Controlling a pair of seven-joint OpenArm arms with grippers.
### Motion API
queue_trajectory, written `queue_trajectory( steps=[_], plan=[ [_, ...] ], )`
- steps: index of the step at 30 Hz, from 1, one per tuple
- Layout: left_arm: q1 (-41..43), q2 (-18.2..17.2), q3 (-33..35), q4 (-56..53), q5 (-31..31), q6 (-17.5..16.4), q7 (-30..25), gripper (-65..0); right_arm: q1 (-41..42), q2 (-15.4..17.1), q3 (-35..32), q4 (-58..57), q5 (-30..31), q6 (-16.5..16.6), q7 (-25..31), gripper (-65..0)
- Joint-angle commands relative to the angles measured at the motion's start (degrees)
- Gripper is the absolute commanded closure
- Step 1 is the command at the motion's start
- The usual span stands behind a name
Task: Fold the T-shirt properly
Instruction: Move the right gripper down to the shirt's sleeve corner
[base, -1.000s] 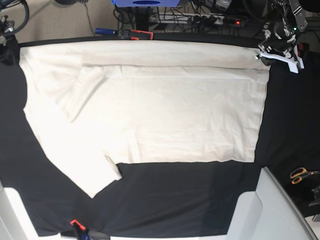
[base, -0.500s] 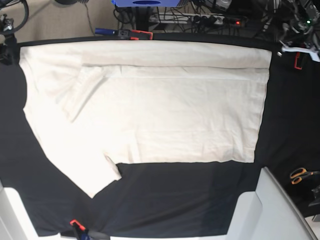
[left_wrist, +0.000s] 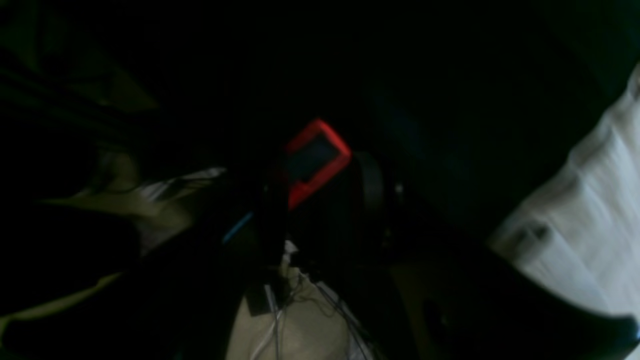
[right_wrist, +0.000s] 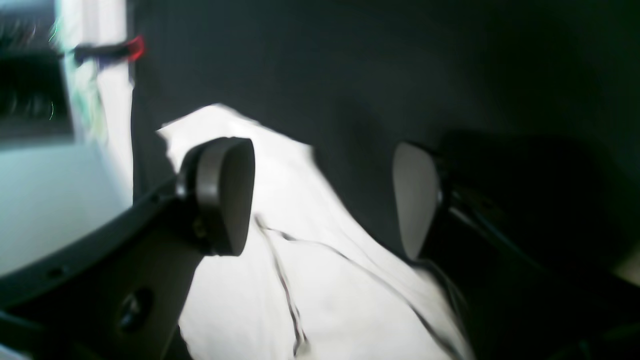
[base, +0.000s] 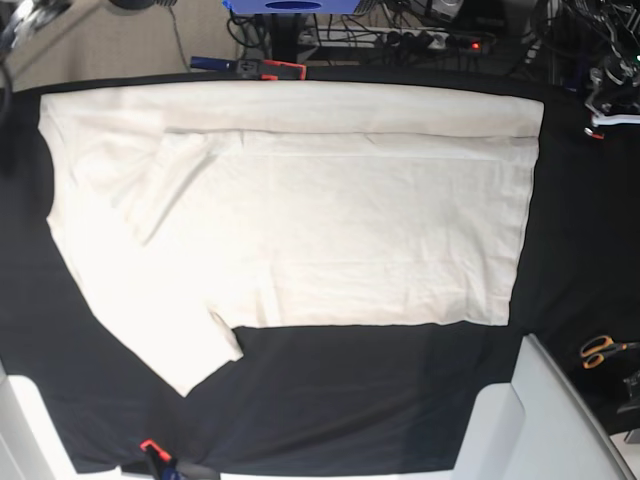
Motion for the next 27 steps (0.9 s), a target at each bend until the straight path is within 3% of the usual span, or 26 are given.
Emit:
queue_trajectory(
  steps=[1,6,11,16,21,27],
  plan=[
    [-0.2,-1.5,-0.2,1.0,-0.5,-0.3,-0.9,-20.2,1.6,2.9,-3.4,-2.2,0.6,1.2,2.3,-41.4],
    [-0.5,-3.4,-0.2,0.7,-0.5,-0.4,-0.8,-20.4,7.5,9.3,-21.8,-15.4,-1.4,5.0,15.1,-41.4],
    [-0.7,-4.7,2.3,1.1,-0.6,-0.4,-0.9,-20.6,13.4,10.2,-34.5,-25.5,-6.5,8.0,27.3,-41.4],
    [0.8,-8.9,12.1,0.4,-0.6,-0.4,-1.1,-20.1,20.1,10.3,-38.4,-38.6,-11.8,8.3,34.9,-41.4],
    [0.5,-9.0,13.0,0.4,-0.9,-0.4,-1.1,-20.1,22.0,9.9,-39.2,-42.9,-13.1,8.4,38.0,-41.4],
    [-2.3,-8.9,13.2,-0.3,-0.6,-0.4,-0.8,-20.1,22.5,8.0,-46.7,-42.7,-13.1,8.4,40.4,-41.4]
  ],
)
